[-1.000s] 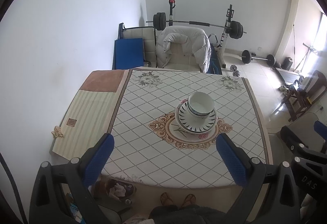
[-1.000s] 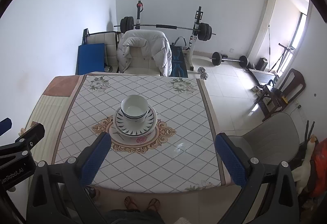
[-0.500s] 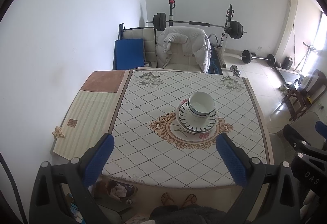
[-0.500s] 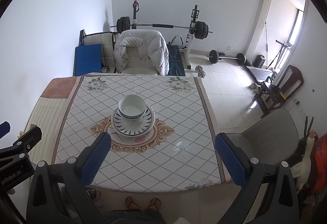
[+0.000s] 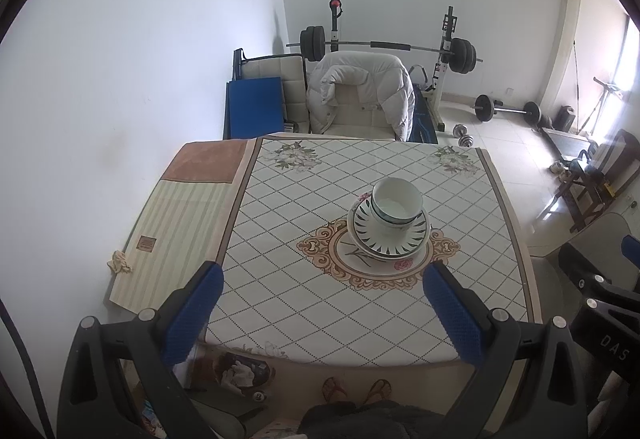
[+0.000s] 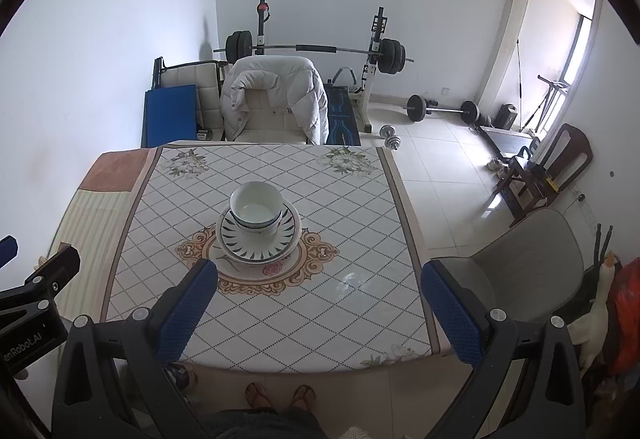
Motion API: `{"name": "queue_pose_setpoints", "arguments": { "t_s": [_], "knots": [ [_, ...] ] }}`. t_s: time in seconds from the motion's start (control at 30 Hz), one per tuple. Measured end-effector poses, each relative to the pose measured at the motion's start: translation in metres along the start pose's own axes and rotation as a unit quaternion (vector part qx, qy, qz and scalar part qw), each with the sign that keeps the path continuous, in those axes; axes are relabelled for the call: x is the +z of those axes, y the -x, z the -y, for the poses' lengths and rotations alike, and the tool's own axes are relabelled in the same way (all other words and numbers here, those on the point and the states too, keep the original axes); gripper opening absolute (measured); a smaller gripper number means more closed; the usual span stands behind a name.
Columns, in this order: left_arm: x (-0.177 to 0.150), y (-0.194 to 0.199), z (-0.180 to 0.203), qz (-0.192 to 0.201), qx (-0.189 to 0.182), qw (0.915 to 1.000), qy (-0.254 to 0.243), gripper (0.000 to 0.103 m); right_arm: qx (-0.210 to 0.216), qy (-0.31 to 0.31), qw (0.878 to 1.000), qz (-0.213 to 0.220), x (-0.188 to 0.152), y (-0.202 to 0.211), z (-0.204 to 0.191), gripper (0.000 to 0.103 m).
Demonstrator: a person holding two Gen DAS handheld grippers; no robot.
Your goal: Organize plates and bowls
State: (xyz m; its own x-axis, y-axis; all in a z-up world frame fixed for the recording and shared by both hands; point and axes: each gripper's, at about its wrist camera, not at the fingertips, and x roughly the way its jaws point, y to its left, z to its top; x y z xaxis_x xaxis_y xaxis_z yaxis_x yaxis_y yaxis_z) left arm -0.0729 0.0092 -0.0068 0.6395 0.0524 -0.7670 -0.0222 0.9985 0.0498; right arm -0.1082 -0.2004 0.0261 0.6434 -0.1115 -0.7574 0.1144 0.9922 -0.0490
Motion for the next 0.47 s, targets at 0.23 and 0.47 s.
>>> {"name": "queue_pose_setpoints", "arguments": {
  "t_s": [0.23,0.47],
  "knots": [
    [-0.0003,0.0012,-0.0002,0.001,0.006,1.0,-0.006,0.102,-0.001,0.001,1.0,-0.004,-0.0036,-0.0012,-0.0018,0.103],
    [0.0001,0.0065,0.0008,0.015,0.019,0.9996,-0.014,0.102,0.002,0.002,1.0,-0.006,-0.0073,-0.0019,-0.0047,0.103]
  ]
}}
